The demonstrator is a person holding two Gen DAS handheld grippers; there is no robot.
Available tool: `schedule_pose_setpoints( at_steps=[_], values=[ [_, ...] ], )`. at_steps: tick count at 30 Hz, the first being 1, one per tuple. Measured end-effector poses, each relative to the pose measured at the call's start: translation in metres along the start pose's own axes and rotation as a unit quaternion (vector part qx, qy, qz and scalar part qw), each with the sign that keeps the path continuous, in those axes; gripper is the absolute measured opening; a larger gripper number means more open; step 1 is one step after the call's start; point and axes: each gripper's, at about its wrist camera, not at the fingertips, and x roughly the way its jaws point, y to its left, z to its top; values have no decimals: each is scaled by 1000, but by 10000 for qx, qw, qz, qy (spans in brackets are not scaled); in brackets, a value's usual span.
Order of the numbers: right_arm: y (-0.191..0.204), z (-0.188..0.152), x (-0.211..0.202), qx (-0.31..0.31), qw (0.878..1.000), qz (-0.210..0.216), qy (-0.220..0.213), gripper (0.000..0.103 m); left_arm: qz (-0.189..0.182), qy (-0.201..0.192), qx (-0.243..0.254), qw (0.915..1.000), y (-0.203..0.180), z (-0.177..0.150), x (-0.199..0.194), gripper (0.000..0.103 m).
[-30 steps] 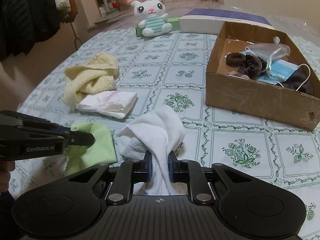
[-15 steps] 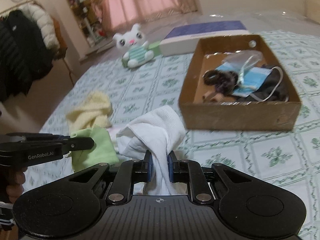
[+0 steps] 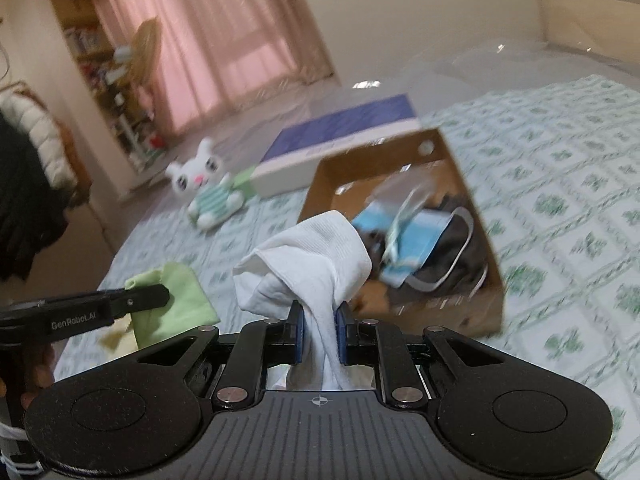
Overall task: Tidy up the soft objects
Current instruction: 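Carry the green cloth and white cloth over the cardboard tray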
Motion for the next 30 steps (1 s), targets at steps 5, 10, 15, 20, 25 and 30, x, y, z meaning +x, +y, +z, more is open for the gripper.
schedule_pose_setpoints(
  at_steps=[5, 10, 15, 20, 25, 30],
  values=[
    [-16, 28, 6, 215, 9993, -123, -271, 16, -99, -69, 73, 9999, -13, 24, 26, 4],
    [-32, 54, 24, 353, 9983, -243, -382, 16, -210, -45, 207, 9996, -24, 44, 62, 4],
    [-47, 74, 49, 412, 9978, -393, -329, 16, -260, 170, 254, 9992, -30, 59, 106, 4],
    [-64, 94, 86, 371, 9973, -613, -188, 16, -175, 335, 269, 9989, -31, 78, 155, 4],
    [-80, 112, 125, 432, 9960, -782, -31, 16, -148, 462, 206, 9986, -31, 98, 199, 4],
    [-92, 131, 160, 471, 9951, -874, 7, 16, 2, 540, 229, 9983, -29, 115, 234, 4]
  ],
)
